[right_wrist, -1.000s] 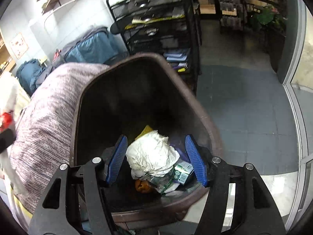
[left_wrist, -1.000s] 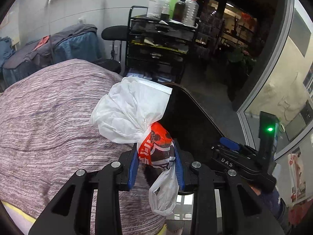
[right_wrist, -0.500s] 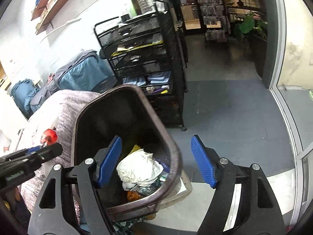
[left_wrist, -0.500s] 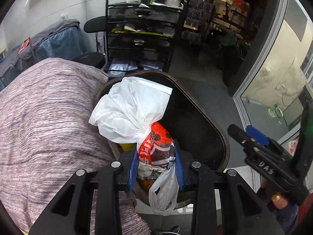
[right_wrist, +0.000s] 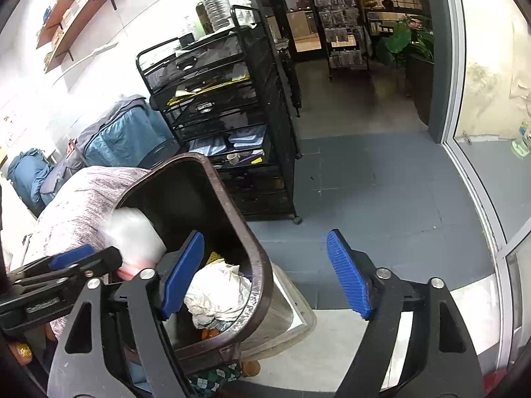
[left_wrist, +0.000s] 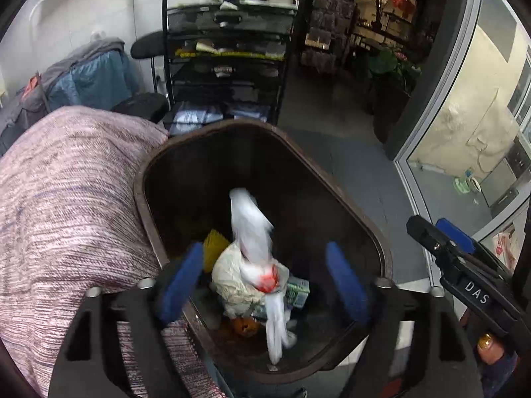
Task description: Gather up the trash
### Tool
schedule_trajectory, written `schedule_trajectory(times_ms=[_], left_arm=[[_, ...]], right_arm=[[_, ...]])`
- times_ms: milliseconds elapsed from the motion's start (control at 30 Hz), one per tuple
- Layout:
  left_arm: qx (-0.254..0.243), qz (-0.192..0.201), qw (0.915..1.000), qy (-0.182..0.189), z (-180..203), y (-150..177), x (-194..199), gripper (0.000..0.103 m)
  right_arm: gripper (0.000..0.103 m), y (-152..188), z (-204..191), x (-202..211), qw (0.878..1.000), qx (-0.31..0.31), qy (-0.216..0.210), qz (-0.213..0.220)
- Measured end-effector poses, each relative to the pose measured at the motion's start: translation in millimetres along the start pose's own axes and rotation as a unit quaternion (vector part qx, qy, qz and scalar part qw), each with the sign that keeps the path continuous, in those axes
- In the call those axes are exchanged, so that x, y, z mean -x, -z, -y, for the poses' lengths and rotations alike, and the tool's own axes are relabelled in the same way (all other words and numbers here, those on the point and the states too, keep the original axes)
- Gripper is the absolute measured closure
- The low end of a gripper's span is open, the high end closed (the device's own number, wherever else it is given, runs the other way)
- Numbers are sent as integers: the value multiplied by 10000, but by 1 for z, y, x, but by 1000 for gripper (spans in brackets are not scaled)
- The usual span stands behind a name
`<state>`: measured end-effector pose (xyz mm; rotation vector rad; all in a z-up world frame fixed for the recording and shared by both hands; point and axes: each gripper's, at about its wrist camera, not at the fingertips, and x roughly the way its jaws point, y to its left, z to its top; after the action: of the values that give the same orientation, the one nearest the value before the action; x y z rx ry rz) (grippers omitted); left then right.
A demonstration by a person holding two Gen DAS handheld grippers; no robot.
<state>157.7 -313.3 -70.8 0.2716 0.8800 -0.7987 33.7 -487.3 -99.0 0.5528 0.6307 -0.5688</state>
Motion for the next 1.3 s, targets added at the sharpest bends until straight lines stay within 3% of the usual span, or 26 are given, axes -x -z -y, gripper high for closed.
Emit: schedule_trajectory(times_ms=[233, 533, 767, 1000, 1167, 1300], left_arm=[[-97, 549, 9984, -112, 4, 3, 36, 6], [141, 1337, 9893, -573, -16, 25, 102, 6], [512, 1927, 9707, -1338, -51, 56, 150, 6], [983, 2125, 9537, -1887, -84, 96, 189, 6], [1173, 2320, 9326, -2502, -90, 128, 214, 6], [1338, 2455, 9240, -2608, -93, 152, 232, 6]], right_arm=[[15, 1, -5, 6, 9998, 31, 73, 181], [9, 7, -42, 29, 9968, 425, -47, 671], [6, 30, -99, 61, 9877, 942, -586, 1099], [6, 66, -161, 97, 9671, 1664, -1221, 1487], [6, 91, -190, 120, 9550, 1883, -1587, 1654], [6, 111, -203, 138, 9458, 2109, -1684, 1808]])
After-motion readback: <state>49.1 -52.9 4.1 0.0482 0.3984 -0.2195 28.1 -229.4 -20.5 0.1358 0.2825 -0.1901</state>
